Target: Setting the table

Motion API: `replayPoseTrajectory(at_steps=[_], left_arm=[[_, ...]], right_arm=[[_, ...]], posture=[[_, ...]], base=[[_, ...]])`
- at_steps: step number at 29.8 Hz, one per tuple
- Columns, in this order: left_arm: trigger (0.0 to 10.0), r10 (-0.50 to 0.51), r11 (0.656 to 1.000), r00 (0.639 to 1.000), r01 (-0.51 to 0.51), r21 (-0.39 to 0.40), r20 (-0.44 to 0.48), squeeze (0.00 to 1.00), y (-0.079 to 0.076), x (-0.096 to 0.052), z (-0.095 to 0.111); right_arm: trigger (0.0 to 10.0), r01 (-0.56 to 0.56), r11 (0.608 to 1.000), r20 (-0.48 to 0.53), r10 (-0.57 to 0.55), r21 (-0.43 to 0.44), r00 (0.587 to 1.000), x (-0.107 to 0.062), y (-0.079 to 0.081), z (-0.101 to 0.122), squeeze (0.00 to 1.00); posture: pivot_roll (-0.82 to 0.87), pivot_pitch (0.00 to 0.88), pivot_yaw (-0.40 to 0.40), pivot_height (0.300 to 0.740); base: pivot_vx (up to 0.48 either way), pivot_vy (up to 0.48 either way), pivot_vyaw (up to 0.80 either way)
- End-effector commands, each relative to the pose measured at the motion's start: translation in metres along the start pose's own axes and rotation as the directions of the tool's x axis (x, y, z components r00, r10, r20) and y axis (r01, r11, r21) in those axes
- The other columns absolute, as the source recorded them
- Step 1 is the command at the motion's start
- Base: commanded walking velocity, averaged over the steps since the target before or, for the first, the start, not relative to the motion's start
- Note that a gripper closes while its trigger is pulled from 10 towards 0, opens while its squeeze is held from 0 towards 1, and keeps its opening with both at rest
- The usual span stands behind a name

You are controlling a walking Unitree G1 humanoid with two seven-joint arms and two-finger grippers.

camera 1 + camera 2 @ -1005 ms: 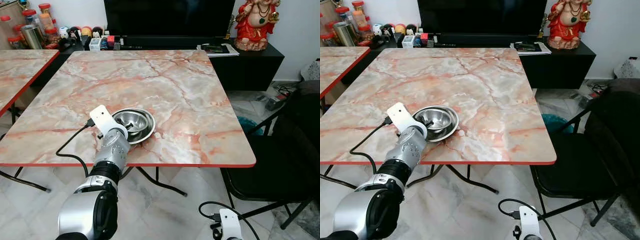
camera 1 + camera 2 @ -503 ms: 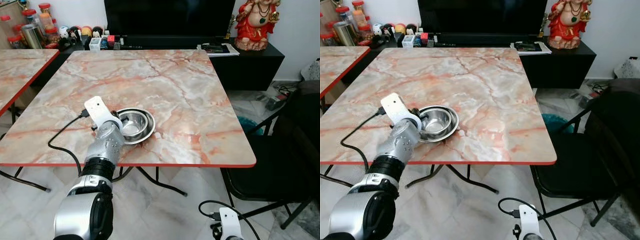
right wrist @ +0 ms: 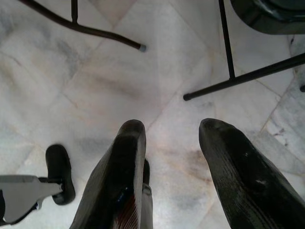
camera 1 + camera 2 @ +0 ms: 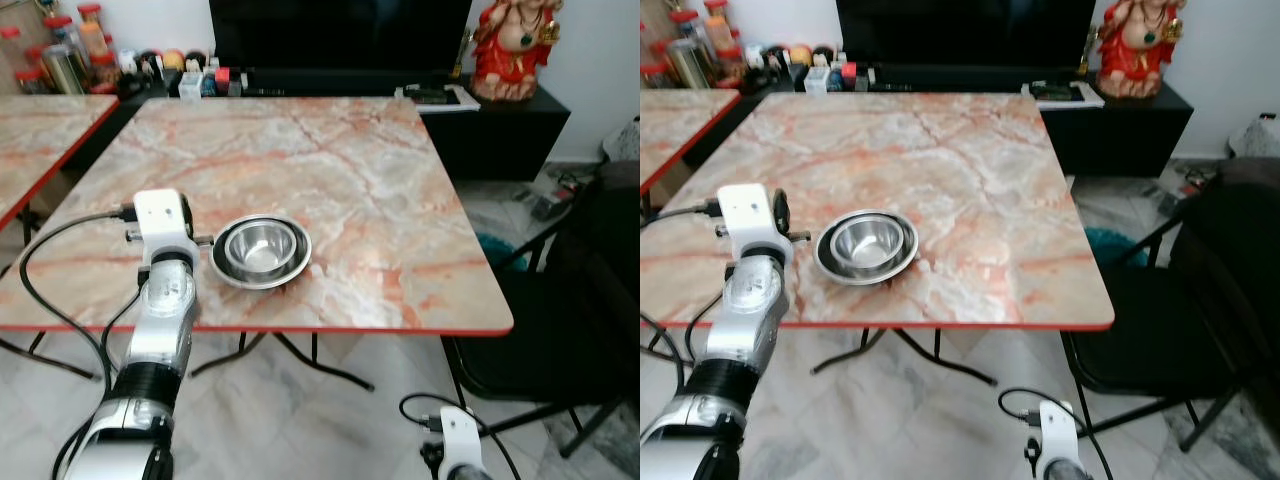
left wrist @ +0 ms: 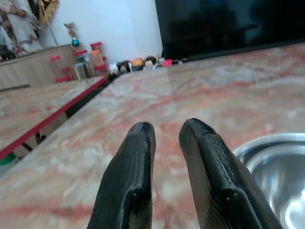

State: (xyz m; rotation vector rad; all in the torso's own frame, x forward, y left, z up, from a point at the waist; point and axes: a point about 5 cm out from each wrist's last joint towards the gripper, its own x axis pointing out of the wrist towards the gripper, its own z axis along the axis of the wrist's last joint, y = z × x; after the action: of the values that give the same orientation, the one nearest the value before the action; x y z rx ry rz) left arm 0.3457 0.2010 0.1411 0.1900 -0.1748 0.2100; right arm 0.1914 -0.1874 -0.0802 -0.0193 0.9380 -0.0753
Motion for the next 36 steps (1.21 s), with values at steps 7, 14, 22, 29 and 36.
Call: replayPoseTrajectory(at_steps=[7,14,22,29,36], left_arm=[[10.0,0.267,0.954,0.958,-0.278,0.112,0.103,0.00,0.068,-0.018,-0.005],[10.0,0.448,0.870,0.894,-0.440,0.222,0.016,0.00,0.121,-0.042,-0.035],[10.0,0.719,0.659,0.670,-0.571,0.489,-0.187,0.00,0.170,-0.105,-0.093],[10.0,0.747,0.656,0.557,-0.529,0.539,-0.363,0.00,0.165,-0.139,-0.128],[10.0,0.107,0.985,0.617,0.041,0.167,-0.780,0.00,0.067,-0.153,-0.173]], right_arm=[[10.0,0.004,0.999,0.043,-0.006,0.032,0.999,0.000,-0.003,0.005,0.00],[10.0,-0.007,1.000,0.033,0.006,0.023,0.999,0.000,-0.002,0.004,0.00],[10.0,-0.009,1.000,0.023,0.009,0.017,1.000,0.000,-0.002,0.002,0.00],[10.0,-0.009,1.000,0.019,0.008,0.028,1.000,0.000,-0.001,0.001,0.00],[10.0,-0.010,1.000,-0.001,0.010,0.025,1.000,0.000,-0.001,-0.002,0.00]], posture=[[-0.04,0.000,0.003,0.740],[-0.02,0.000,-0.007,0.740],[-0.02,0.000,-0.001,0.740],[-0.02,0.000,0.005,0.740],[-0.02,0.000,-0.014,0.740]], base=[[0.000,0.000,0.00],[0.000,0.000,0.00],[0.000,0.000,0.00],[0.000,0.000,0.00],[0.000,0.000,0.00]])
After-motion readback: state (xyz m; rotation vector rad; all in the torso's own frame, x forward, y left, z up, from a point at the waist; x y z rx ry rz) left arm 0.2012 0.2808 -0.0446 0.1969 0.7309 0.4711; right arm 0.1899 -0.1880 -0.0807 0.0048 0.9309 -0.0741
